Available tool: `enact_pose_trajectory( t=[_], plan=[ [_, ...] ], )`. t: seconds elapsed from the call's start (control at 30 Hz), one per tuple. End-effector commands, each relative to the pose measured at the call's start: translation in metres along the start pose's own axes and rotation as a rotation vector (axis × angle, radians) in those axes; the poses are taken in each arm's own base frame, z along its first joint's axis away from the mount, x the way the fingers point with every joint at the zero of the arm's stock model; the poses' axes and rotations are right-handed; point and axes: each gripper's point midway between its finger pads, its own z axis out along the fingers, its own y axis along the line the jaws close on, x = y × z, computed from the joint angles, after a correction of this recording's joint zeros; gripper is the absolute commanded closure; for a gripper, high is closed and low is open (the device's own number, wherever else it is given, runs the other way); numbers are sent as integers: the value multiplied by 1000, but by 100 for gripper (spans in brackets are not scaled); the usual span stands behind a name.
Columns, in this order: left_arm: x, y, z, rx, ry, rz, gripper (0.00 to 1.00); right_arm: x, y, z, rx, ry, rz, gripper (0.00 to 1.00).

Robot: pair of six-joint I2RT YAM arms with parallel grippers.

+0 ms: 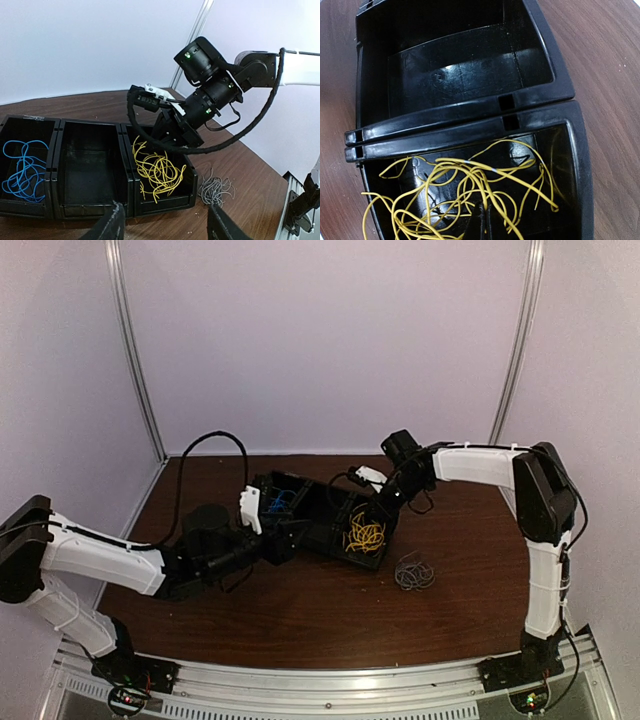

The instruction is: Untangle the cables

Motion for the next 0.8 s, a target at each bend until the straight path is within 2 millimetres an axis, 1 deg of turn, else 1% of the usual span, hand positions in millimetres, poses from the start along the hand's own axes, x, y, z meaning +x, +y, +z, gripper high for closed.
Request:
enact_pose_trajectory(
  t=[0.0,0.07,0.2,0.4,0.53,0.6,0.67,0.77],
  plan=[
    [-9,4,-6,-28,-28,19,43,-6,-4,-4,36,9,-19,100],
    [-8,4,-6,-28,-25,26,43,-12,-2,-13,44,-11,-21,100],
    [-6,5,-3,-41,-8,35,42,-30,1,-41,66,-67,-36,94],
    [-5,13,3,-99,23,46,38,-41,6,-74,92,-95,-48,78],
    [-8,15,5,-120,24,64,33,-40,11,-90,107,-106,-59,69],
    [-9,15,8,-128,32,76,32,-38,13,-99,115,-109,-68,68],
    [-10,11,10,-110,37,93,32,-34,15,-111,123,-118,-80,68],
    [-11,6,11,-84,42,116,32,-17,19,-130,131,-129,-102,69]
  ],
)
